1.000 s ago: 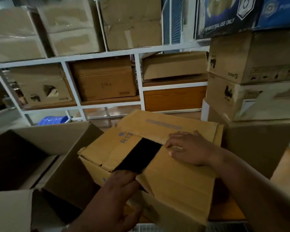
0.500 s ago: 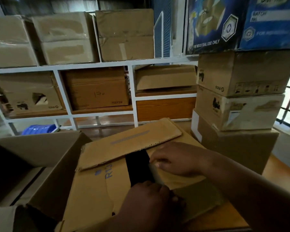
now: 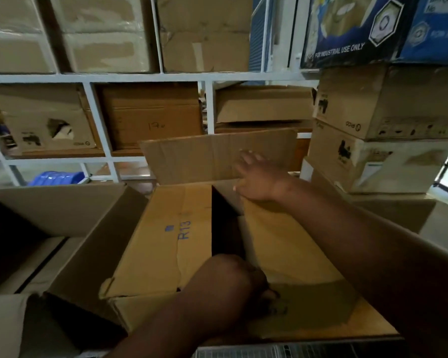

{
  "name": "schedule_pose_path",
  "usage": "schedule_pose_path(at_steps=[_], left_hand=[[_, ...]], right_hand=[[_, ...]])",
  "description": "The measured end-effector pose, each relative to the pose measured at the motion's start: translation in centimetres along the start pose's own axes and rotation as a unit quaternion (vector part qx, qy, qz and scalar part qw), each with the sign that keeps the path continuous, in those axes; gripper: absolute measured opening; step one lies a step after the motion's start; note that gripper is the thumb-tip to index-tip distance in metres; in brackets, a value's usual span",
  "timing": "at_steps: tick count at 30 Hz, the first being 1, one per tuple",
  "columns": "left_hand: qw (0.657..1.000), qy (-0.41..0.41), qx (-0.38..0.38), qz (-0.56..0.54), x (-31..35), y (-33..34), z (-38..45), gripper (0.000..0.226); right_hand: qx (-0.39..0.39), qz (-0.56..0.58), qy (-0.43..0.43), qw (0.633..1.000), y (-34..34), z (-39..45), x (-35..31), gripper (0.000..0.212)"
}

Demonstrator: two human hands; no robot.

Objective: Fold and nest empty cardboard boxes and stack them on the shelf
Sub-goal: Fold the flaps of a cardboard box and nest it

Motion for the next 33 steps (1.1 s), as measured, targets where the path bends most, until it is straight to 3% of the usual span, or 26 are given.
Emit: schedule_pose_path(at_steps=[8,11,16,20,23,27,30,33], left_hand=[[0.998,-0.025,-0.059,-0.029,-3.3,-1.2,0.4,0.044],[0.993,-0.034,-0.108,-0.043,-3.7,-1.0,0.3,0.044],[0.981,-0.071,-0.167,-0.063,-3.5,-0.8,1.0,0.051],[0.972,-0.08,-0.204,-0.08,-3.2,-0.2,2.3,0.071],[0.967,-0.096,-0.199,-0.128,-3.1,-0.6,3.0,0.087],[0.963,-0.115,-0.172,-0.171,-2.6,-1.7,3.9,0.111],[0.963,-0.093,-0.164,-0.191,-1.4,-1.9,5.1,0.114],[0.967,-0.069,-0.157,-0.186,-0.1,-1.5,7.1,0.101]], right_hand=[[-0.066,0.057,0.138,0.987,6.6,4.3,8.1,0.093],[-0.042,0.068,0.135,0.988,7.4,4.6,8.7,0.095],[-0.1,0.113,0.123,0.981,6.3,2.9,7.5,0.098],[-0.153,0.152,0.099,0.971,3.8,-3.2,5.4,0.09],[-0.145,0.206,0.067,0.965,2.2,-10.8,4.3,0.088],[-0.039,0.259,0.063,0.963,2.1,-21.3,5.3,0.092],[0.142,0.27,0.09,0.948,3.6,-26.0,7.3,0.091],[0.323,0.292,0.169,0.884,5.1,-28.5,10.2,0.054]])
Point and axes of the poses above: each hand's wrist, its own z-axis towards the middle knuckle, its own y-axis out of the palm, x = y × z, the point moved 5 cm from there along z, towards the middle knuckle, and after that the axes turned 8 degrees about z, right-handed, at the moved point
